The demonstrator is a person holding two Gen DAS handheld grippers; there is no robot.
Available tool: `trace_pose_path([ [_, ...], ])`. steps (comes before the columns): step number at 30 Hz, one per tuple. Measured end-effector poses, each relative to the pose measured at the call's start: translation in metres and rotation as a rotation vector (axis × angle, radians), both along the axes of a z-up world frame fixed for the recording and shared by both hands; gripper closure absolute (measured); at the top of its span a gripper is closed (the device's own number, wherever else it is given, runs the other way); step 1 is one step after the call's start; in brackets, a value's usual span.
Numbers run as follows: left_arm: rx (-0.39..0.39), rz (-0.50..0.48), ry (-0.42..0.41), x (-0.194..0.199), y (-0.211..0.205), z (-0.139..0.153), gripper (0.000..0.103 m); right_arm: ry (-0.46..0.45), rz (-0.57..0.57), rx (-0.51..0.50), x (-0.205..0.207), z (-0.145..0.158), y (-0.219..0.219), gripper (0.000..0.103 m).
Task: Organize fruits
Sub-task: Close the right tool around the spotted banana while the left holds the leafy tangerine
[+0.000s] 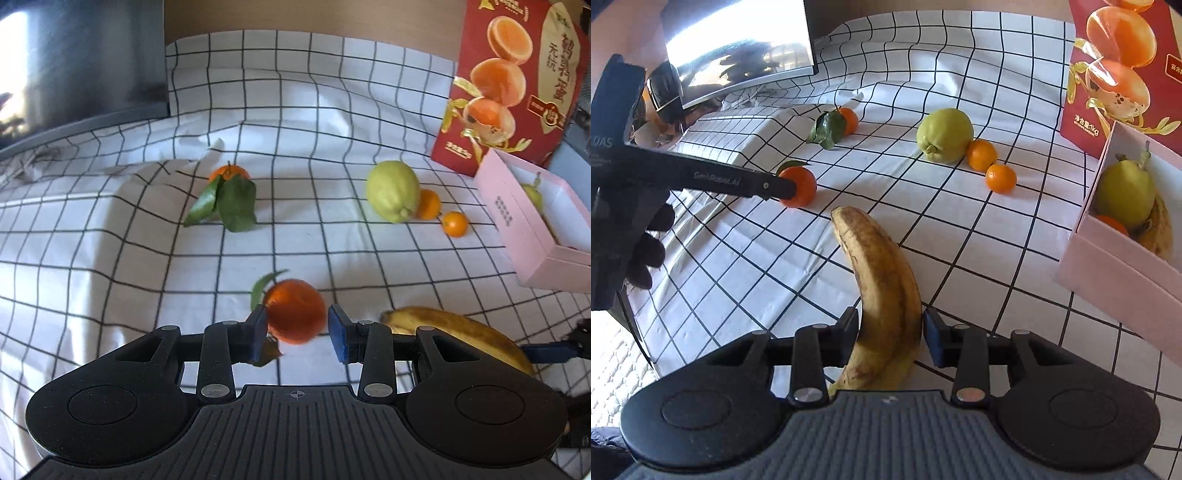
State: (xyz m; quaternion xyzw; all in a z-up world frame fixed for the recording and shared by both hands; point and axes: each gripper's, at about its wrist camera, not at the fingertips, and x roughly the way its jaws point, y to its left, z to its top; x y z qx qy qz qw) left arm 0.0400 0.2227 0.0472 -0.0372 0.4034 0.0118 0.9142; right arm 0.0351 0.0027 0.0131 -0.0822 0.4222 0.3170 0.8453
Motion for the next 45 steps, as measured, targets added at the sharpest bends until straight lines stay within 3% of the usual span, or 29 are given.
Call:
trace_pose_path([
  [1,0.006,0.000,0.001,0.003,0.001,0.000,0.063,-0.003,-0.008,-0.006,-0.001,-0.002,0.000,0.049],
  [5,-0.011,0.002,0.010,0.017,0.006,-0.002,0.056,-0.013,-0.021,-0.014,-0.007,-0.007,-0.001,0.041],
  [14,-0.062,-0.061,0.079,0.034,0.003,-0.020,0.054,-0.001,-0.043,0.023,-0.010,-0.011,0.005,0.018],
  [26,-0.201,-0.009,0.069,0.033,0.019,-0.025,0.056,0.018,-0.053,0.070,-0.009,-0.015,0.008,0.000],
  [29,-0.202,-0.012,0.070,0.028,0.016,-0.025,0.056,0.042,-0.082,0.086,-0.006,-0.014,0.008,0.000],
  [33,-0.221,-0.032,0.077,0.013,0.008,-0.022,0.056,0.018,-0.007,0.022,-0.008,-0.015,0.014,0.000],
  [38,-0.243,-0.072,0.086,-0.007,-0.009,-0.018,0.056,-0.069,0.015,-0.066,-0.014,-0.017,0.020,0.015],
  [45,-0.208,-0.095,0.107,-0.020,-0.029,-0.015,0.056,-0.084,-0.032,-0.046,0.005,-0.015,0.019,0.030],
])
